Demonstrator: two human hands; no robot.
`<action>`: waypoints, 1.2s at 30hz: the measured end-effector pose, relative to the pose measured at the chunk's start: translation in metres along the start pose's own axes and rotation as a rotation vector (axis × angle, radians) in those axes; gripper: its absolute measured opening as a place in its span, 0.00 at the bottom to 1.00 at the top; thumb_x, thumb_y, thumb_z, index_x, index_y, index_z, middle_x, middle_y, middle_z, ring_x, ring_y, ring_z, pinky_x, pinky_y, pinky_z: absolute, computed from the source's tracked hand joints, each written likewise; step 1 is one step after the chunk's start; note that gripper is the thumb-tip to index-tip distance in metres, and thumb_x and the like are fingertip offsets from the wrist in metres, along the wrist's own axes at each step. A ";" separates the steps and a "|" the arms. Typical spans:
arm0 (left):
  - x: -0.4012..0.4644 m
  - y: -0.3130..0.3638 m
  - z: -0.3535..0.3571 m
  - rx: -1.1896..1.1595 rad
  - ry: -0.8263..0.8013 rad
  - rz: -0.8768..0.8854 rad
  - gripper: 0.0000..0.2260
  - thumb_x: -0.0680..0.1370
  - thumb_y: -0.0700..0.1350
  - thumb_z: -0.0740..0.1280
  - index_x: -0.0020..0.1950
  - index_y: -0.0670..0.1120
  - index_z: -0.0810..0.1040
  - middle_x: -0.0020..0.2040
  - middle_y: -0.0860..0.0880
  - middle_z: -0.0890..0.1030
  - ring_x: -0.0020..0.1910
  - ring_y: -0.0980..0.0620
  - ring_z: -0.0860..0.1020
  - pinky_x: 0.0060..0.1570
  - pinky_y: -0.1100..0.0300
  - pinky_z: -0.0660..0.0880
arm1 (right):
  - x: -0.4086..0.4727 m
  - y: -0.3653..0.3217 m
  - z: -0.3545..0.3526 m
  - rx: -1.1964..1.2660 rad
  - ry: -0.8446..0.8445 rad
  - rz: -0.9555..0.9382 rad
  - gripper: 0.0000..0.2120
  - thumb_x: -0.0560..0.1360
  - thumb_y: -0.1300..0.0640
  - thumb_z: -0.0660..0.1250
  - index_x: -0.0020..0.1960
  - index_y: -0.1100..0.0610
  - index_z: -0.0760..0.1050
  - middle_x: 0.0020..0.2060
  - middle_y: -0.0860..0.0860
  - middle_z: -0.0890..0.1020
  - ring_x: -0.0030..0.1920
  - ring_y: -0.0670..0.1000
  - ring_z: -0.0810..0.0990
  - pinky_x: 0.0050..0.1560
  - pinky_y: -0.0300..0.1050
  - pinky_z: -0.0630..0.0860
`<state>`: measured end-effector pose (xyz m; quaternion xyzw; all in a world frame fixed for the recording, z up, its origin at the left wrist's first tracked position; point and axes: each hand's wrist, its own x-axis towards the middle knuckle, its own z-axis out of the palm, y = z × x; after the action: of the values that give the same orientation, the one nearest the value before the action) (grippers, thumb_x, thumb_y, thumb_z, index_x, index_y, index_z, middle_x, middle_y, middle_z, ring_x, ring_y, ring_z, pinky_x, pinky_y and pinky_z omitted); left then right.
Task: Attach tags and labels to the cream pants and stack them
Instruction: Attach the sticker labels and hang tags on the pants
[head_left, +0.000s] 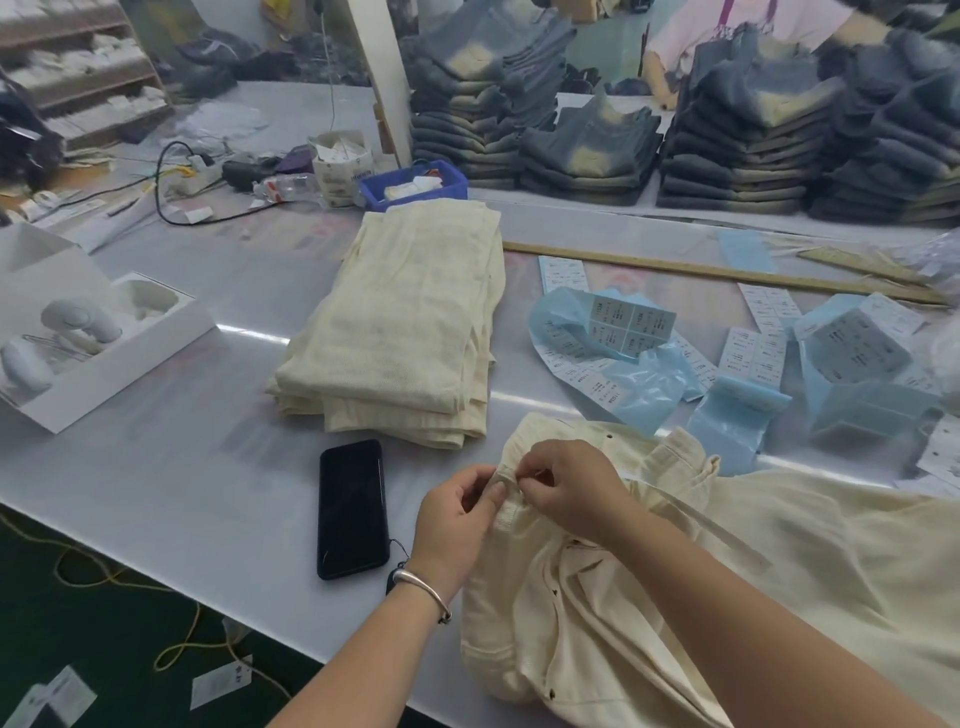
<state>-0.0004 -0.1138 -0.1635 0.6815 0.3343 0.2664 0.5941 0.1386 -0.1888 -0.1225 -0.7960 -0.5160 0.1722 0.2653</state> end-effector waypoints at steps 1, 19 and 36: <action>0.000 0.001 0.000 0.007 0.001 -0.001 0.06 0.78 0.42 0.69 0.49 0.51 0.83 0.43 0.50 0.85 0.46 0.49 0.83 0.48 0.57 0.79 | 0.000 0.000 0.000 0.011 -0.013 -0.005 0.04 0.71 0.54 0.70 0.42 0.53 0.81 0.33 0.45 0.77 0.36 0.46 0.73 0.39 0.43 0.69; 0.000 0.007 0.012 0.498 0.283 0.232 0.07 0.71 0.35 0.72 0.40 0.47 0.85 0.53 0.52 0.75 0.38 0.55 0.75 0.38 0.68 0.70 | 0.025 -0.017 -0.017 0.514 -0.240 0.515 0.13 0.69 0.67 0.62 0.27 0.58 0.65 0.28 0.51 0.67 0.29 0.49 0.64 0.30 0.39 0.61; 0.007 0.004 0.017 0.085 0.312 -0.239 0.06 0.74 0.43 0.73 0.37 0.50 0.82 0.44 0.47 0.83 0.42 0.55 0.80 0.44 0.65 0.75 | 0.019 -0.005 -0.012 0.310 -0.243 0.308 0.11 0.71 0.68 0.65 0.48 0.59 0.82 0.38 0.51 0.78 0.37 0.47 0.73 0.39 0.38 0.68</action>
<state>0.0178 -0.1190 -0.1626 0.6119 0.5118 0.2821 0.5330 0.1491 -0.1724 -0.1100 -0.7886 -0.3843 0.3820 0.2908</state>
